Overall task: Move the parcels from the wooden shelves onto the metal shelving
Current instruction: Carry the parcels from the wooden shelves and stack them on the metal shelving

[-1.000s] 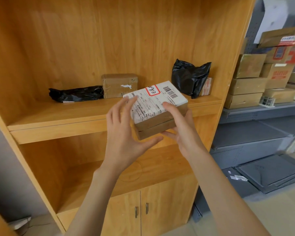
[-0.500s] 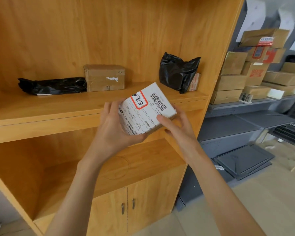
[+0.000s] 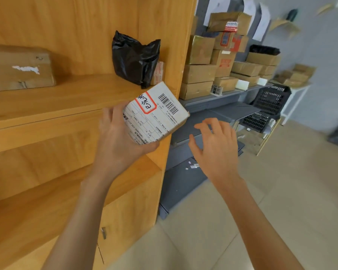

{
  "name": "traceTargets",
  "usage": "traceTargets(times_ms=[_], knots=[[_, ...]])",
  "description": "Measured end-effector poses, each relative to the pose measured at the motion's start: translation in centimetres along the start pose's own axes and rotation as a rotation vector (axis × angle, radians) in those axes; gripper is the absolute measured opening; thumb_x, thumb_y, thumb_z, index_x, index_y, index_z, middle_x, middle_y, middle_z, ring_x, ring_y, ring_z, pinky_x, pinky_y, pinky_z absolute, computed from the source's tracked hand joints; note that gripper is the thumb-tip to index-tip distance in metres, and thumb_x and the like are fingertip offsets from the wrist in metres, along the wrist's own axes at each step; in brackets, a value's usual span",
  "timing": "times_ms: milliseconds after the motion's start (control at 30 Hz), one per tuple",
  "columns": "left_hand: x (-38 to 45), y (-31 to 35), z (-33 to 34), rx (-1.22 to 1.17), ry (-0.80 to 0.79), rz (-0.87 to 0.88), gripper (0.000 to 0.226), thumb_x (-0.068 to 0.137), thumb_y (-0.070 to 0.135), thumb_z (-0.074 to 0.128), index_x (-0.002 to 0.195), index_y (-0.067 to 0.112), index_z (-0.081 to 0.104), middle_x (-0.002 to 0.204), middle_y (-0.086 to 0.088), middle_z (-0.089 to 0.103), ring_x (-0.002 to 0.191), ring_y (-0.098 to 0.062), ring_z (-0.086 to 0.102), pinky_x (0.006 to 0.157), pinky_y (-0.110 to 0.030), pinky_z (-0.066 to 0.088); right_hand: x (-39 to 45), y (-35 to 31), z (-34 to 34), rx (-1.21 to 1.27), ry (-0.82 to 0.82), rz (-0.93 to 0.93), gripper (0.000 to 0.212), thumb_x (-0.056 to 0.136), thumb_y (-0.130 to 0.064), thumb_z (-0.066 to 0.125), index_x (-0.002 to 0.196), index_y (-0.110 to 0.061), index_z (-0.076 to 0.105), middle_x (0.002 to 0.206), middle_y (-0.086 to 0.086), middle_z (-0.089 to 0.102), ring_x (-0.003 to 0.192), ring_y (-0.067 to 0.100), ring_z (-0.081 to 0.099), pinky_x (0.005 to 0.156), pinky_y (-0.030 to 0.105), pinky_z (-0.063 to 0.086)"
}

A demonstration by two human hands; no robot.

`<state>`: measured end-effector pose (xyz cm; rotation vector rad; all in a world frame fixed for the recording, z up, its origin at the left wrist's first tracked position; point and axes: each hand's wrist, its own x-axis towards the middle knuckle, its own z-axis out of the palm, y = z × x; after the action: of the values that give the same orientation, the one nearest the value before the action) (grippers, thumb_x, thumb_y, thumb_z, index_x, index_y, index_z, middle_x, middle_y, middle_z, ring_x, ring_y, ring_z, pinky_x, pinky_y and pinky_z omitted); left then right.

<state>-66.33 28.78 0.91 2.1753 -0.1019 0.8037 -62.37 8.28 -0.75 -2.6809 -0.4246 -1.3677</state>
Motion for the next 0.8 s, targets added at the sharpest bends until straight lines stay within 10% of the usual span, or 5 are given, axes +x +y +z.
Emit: traceTargets(times_ms=[333,800], knots=[[4.7,7.6,13.2,-0.026,-0.104,0.108,0.105,0.048,0.053,0.079,0.137,0.023,0.033,0.131,0.002,0.038,0.122,-0.016,0.036,0.097,-0.039,0.04,1.2,16.0,1.9,-0.196,0.058,0.037,0.022,0.08,-0.025,0.058,0.086,-0.006,0.07,0.081,0.01,0.064,0.073,0.033,0.059,0.07,0.04,0.048],[15.7,13.6,25.5,0.218,0.051,0.207,0.101,0.054,0.038,0.087,0.138,0.019,0.035,0.13,-0.001,0.038,0.12,-0.013,0.032,0.091,-0.024,0.026,12.4,31.5,11.5,-0.023,0.145,-0.055,0.015,0.078,-0.02,0.071,0.084,-0.006,0.067,0.078,0.011,0.061,0.073,0.033,0.058,0.068,0.04,0.047]])
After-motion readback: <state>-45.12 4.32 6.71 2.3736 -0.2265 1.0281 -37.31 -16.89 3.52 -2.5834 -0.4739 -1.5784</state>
